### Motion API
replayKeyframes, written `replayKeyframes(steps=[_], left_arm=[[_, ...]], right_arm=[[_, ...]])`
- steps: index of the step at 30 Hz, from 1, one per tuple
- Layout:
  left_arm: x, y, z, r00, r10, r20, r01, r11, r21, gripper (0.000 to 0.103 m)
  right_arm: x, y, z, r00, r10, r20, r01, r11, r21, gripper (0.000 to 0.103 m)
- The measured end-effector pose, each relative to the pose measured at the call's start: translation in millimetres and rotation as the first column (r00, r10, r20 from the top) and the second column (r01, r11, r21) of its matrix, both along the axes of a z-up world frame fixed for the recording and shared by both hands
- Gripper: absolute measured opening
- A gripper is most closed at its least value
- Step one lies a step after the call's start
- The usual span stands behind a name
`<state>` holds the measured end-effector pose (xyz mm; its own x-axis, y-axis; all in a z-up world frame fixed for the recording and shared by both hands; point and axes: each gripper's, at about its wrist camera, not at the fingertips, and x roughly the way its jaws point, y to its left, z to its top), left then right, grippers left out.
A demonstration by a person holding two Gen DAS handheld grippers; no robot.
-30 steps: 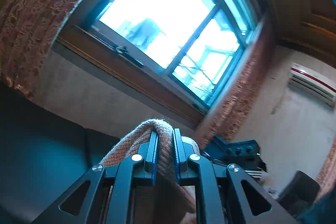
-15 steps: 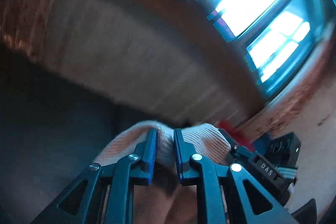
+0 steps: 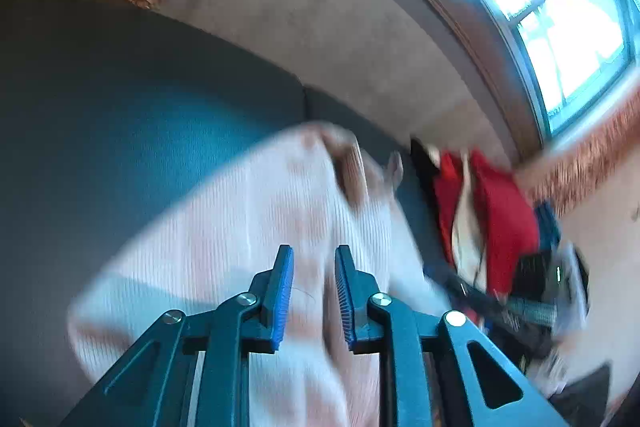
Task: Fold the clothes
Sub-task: 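Lower the held sweater onto the bench and open both grippers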
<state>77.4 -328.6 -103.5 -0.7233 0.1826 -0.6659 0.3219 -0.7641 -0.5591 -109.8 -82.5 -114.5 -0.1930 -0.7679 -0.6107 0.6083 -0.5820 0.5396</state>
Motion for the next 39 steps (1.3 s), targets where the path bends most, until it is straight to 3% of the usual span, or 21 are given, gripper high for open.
replayKeyframes(steps=[4,6,9,13,16,18,20,22,23,26,28,31,34,39], left_arm=[[16,37,-30,0.991,-0.023,0.129,0.039,0.992,-0.122,0.021],[17,39,-46,0.983,-0.001,0.183,0.028,0.990,-0.142,0.019],[10,34,-47,0.986,-0.006,0.169,0.031,0.988,-0.150,0.019],[-12,31,-48,0.982,-0.028,0.189,0.077,0.964,-0.256,0.018],[-33,13,-45,0.972,-0.035,0.231,0.108,0.944,-0.311,0.012],[-41,-2,-45,0.966,-0.023,0.258,0.120,0.923,-0.366,0.010],[-48,-22,-45,0.962,-0.017,0.274,0.125,0.916,-0.381,0.009],[-54,-48,-45,0.958,0.004,0.287,0.116,0.909,-0.400,0.008],[-56,-59,-45,0.958,0.012,0.285,0.103,0.917,-0.385,0.005],[-48,-97,-42,0.971,0.031,0.236,0.020,0.977,-0.211,0.002],[-34,-115,-36,0.976,0.080,0.200,-0.056,0.991,-0.120,0.002],[3,-104,-13,0.983,0.111,0.149,-0.090,0.986,-0.141,0.005],[43,-71,-1,0.990,0.074,0.119,-0.058,0.989,-0.138,0.017],[92,-1,-6,0.989,-0.011,0.144,0.029,0.992,-0.120,0.027]], right_arm=[[7,10,-30,0.999,-0.042,-0.021,0.045,0.991,0.123,0.048],[-5,11,-38,0.996,-0.078,-0.040,0.083,0.985,0.153,0.048],[-30,6,-45,0.988,-0.129,-0.082,0.143,0.969,0.201,0.046],[-59,-8,-47,0.973,-0.134,-0.188,0.185,0.939,0.291,0.045],[-81,-22,-49,0.953,-0.099,-0.286,0.208,0.901,0.381,0.046],[-100,-25,-50,0.940,-0.066,-0.335,0.217,0.873,0.436,0.052],[-121,-22,-53,0.932,-0.053,-0.358,0.229,0.852,0.470,0.081],[-145,-9,-59,0.947,-0.095,-0.307,0.234,0.859,0.454,0.093],[-156,-1,-62,0.953,-0.120,-0.277,0.237,0.864,0.443,0.095],[-166,8,-63,0.953,-0.132,-0.272,0.242,0.871,0.428,0.096],[-167,13,-62,0.953,-0.134,-0.272,0.242,0.876,0.416,0.097],[-168,19,-62,0.954,-0.142,-0.262,0.241,0.886,0.396,0.097],[-167,25,-61,0.954,-0.149,-0.259,0.244,0.888,0.390,0.099],[-161,37,-60,0.951,-0.171,-0.257,0.267,0.875,0.404,0.103]])
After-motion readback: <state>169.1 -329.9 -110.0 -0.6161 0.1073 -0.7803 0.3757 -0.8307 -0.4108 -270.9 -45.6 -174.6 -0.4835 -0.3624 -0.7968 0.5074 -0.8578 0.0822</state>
